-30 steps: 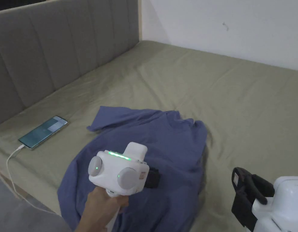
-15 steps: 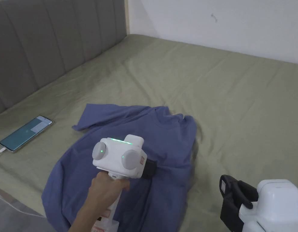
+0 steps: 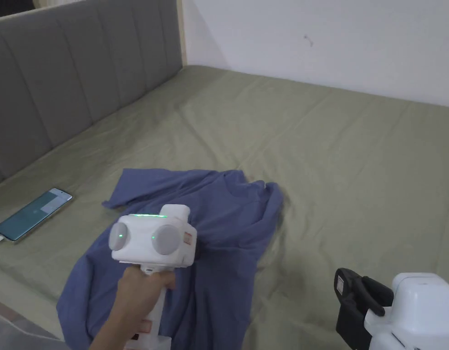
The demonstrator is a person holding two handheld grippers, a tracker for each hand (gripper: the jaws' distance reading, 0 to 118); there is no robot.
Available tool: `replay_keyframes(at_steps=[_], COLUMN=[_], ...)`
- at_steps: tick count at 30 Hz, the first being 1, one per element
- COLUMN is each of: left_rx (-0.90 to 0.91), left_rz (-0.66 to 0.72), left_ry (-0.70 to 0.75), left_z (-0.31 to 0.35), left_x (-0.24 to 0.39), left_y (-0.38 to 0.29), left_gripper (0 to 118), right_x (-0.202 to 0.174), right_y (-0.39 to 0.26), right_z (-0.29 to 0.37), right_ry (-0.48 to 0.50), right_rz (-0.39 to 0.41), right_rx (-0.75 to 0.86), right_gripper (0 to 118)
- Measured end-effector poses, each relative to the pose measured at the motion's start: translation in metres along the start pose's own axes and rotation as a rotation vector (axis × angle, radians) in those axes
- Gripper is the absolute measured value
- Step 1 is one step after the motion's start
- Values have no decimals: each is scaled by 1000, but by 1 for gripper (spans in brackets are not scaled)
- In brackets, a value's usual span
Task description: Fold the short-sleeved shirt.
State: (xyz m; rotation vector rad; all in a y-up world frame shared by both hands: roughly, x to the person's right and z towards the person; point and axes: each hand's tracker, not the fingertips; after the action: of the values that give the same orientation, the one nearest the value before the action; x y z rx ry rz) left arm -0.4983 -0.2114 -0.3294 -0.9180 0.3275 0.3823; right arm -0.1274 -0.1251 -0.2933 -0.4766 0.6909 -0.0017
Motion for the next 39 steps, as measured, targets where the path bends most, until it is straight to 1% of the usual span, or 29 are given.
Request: replay_keyframes(at_steps=[1, 3, 4, 6, 8, 9, 10, 12, 13, 15, 17, 20, 22, 24, 26, 27, 29, 31, 32, 34, 36, 37, 39], left_rx=[13, 33, 59, 90, 144, 183, 215, 286, 315, 375, 425, 471, 460, 406, 334, 280, 133, -33, -152, -265, -278, -277, -256], left_rz=[17, -25, -62, -129, -155, -146, -164, -221, -260, -288, -357, -511, -573, -596, -609, -642, -666, -662, -650, -633, -657, -670, -624], left_ry=[-10, -13, 13, -5, -53, -77, -100, -98, -127, -190, -256, -310, -381, -477, -525, -516, -525, -516, -503, -505, -445, -443, -458], left_z=[9, 31, 44, 66, 92, 106, 119, 146, 162, 191, 221, 251, 256, 248, 219, 201, 149, 91, 63, 23, 4, -1, -2], left_x=[-1, 10, 16, 35, 52, 61, 74, 98, 113, 143, 178, 237, 270, 299, 329, 341, 367, 384, 390, 393, 394, 393, 388], left_y=[4, 12, 18, 27, 37, 42, 48, 60, 67, 78, 85, 78, 65, 48, 22, 7, -34, -74, -96, -131, -158, -167, -168], left_gripper=[1, 1, 1, 1, 1, 1, 1, 1, 1, 1, 1, 1, 0, 1, 0, 1, 1, 1, 1, 1, 1, 1, 1], right_x=[5, 14, 20, 31, 42, 46, 51, 60, 65, 74, 85, 101, 110, 118, 127, 131, 139, 147, 151, 158, 166, 171, 180], right_y=[2, 6, 8, 12, 17, 19, 21, 26, 28, 32, 34, 36, 35, 33, 28, 26, 20, 14, 10, 3, -4, -7, -13], right_z=[4, 13, 18, 29, 42, 49, 57, 72, 81, 97, 114, 139, 153, 167, 178, 184, 193, 202, 206, 213, 218, 220, 218], right_ry=[-13, -35, -44, -67, -93, -109, -122, -148, -159, -193, -224, -267, -294, -326, -357, -372, -400, -420, -432, -459, -482, -498, -519], right_rz=[-5, -26, -41, -76, -100, -104, -104, -112, -114, -123, -140, -174, -190, -202, -206, -210, -214, -217, -216, -207, -198, -195, -207], right_rx=[11, 30, 42, 69, 98, 117, 133, 156, 174, 204, 234, 276, 298, 313, 320, 320, 314, 304, 293, 272, 249, 233, 205], right_gripper=[0, 0, 0, 0, 0, 0, 0, 0, 0, 0, 0, 0, 0, 0, 0, 0, 0, 0, 0, 0, 0, 0, 0])
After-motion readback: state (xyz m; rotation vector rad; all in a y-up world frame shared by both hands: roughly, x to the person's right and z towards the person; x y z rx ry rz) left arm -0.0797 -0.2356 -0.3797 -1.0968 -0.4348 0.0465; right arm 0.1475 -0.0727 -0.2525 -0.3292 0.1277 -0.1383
